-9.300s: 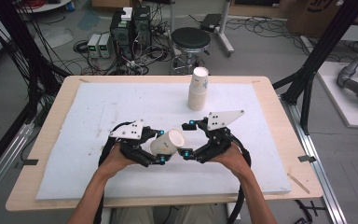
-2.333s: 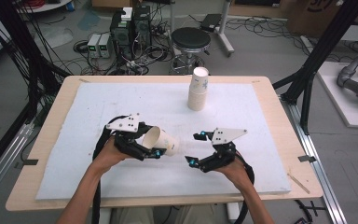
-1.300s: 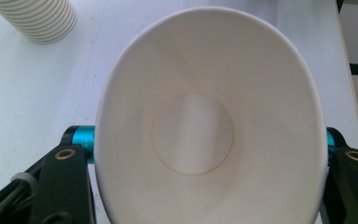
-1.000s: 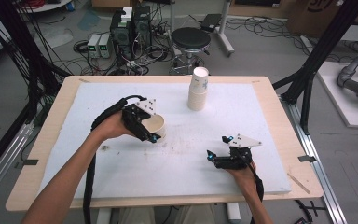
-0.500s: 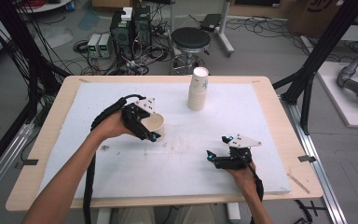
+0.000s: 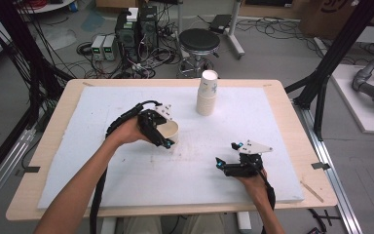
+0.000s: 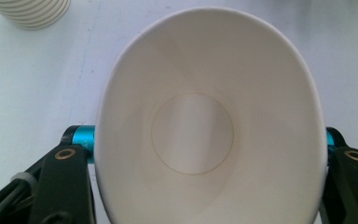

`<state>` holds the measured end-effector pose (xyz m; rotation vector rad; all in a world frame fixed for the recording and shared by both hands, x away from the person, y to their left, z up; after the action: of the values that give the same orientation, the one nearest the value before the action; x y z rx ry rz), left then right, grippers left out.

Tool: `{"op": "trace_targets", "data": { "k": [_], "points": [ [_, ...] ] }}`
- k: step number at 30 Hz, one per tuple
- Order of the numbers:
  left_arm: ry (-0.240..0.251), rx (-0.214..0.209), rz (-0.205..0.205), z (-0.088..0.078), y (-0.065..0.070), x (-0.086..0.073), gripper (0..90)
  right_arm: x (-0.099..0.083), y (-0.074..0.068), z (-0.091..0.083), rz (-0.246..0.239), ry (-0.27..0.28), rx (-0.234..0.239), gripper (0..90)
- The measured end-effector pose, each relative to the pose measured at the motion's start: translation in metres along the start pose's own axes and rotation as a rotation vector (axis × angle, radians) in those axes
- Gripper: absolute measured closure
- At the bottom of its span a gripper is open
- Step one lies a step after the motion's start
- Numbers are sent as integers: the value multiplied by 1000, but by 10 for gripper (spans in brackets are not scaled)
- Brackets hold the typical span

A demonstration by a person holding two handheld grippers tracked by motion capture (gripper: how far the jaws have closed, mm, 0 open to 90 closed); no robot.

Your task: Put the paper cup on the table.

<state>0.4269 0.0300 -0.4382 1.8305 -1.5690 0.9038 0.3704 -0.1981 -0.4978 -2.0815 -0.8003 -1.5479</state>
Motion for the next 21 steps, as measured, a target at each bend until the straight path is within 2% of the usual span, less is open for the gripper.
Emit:
{"op": "trace_targets", "data": {
  "k": [4,8,11,21],
  "points": [
    [-23,9,-6,10,-4,-2,332,0,0,0,6,0,0,155],
    [-47,-2,-3,18,-4,-4,332,0,0,0,6,-1,-1,155],
    [-85,3,1,24,-7,-9,332,-1,-1,0,0,-5,0,155],
    [-122,-3,-8,34,-10,-17,336,-1,-1,0,4,-10,6,156]
  ]
}}
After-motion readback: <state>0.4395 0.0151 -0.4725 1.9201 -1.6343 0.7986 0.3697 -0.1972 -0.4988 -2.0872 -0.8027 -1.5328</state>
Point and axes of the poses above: each handheld gripper's, and its own axes: z roughly forward along the jaws, x roughly out of its top, y roughly to its right, the point moved 9 cm from there along z, roughly forward along the jaws, and after that the axes turned 15 degrees about y, right-handed, at the moved point
